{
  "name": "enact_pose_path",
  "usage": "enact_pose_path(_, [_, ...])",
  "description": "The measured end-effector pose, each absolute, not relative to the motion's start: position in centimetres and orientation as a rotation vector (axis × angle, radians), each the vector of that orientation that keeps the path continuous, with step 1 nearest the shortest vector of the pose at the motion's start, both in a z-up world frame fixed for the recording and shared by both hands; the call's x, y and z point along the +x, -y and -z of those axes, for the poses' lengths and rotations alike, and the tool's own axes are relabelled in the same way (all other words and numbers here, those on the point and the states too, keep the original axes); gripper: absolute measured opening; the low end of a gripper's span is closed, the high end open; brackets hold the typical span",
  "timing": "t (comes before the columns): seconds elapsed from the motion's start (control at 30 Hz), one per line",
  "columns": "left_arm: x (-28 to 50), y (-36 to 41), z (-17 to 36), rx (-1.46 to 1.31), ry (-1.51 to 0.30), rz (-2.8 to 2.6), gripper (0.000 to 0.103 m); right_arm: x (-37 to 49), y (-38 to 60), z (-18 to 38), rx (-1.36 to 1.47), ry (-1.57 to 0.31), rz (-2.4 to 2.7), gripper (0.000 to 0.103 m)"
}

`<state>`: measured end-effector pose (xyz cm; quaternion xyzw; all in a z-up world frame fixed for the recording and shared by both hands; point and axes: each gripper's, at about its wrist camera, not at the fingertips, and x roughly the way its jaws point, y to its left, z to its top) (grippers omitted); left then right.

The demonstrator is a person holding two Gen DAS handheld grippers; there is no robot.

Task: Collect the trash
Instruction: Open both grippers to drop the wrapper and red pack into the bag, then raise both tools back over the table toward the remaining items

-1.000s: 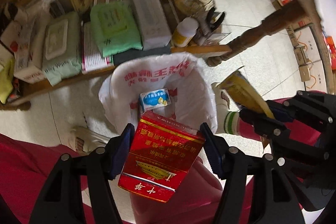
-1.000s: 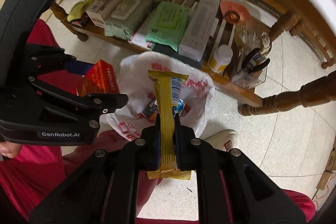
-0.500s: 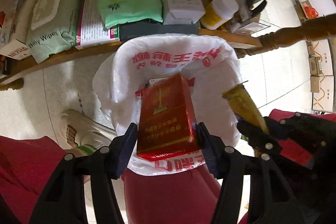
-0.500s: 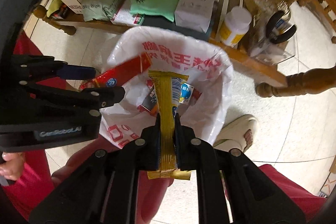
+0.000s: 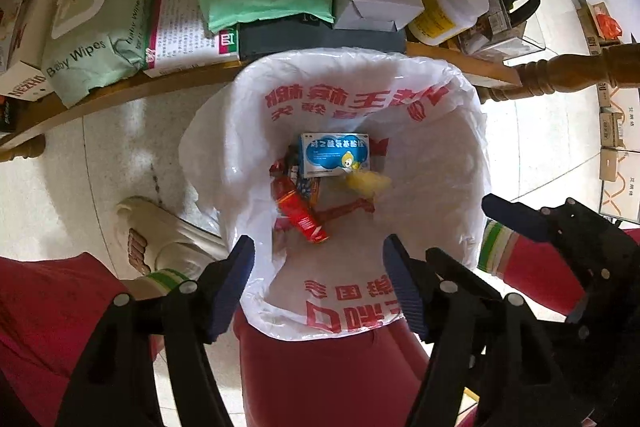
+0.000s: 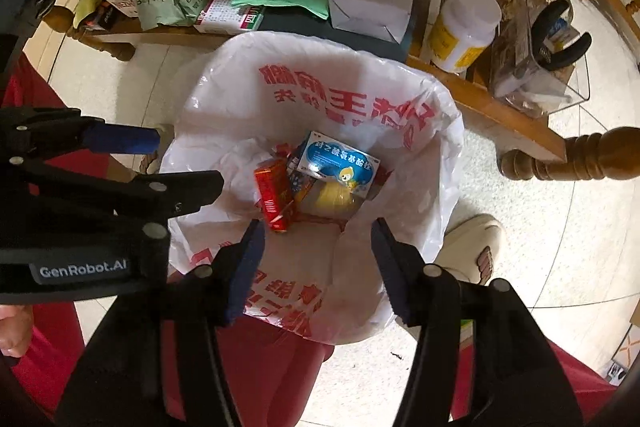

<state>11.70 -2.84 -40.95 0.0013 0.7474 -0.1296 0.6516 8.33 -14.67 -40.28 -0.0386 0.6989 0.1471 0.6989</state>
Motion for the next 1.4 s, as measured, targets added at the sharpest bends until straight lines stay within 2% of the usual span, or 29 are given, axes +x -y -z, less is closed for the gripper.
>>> enact_pose_path(0.27, [11.2,3.0,40.2,0.075,-1.691,0.286,0.069,7.9,14.8,39.0,-0.101,-1.523,-0.330,0.054])
enact_pose_path(0.37, [10.5,2.7,38.2,0.126,-1.650,0.273,0.070,7.0,14.8,36.8,-0.111,-1.487,-0.347,0.055])
enact_pose_path(0.47, [9.2,2.1,34.7,0.206,-1.575,0.236,0.071,5.8,15.6,33.7,-0.091,-1.443,-0.388,0.062])
enact_pose_path(0.7, [6.5,-0.4,20.4,0.230,-1.398,0.268,0.087,4.0,19.6,19.4,-0.110,-1.196,-0.488,0.085])
enact_pose_path(0.8, [9.0,-1.3,14.2,0.205,-1.333,0.260,0.094,4.9,21.2,12.8,-0.127,-1.070,-0.510,0.087])
enact_pose_path(1.0, [18.2,-1.4,6.0,0.258,-1.231,0.164,0.094,6.9,21.1,2.4,-0.283,-0.794,-0.498,0.087])
enact_pose_path(1.2, [24.4,-0.2,4.5,0.282,-1.253,0.169,0.094,11.0,20.8,0.1,-0.204,-0.801,-0.612,0.087])
enact_pose_path(1.4, [28.5,1.2,7.0,0.333,-1.308,0.157,0.094,14.9,21.1,1.0,-0.109,-0.847,-0.663,0.087])
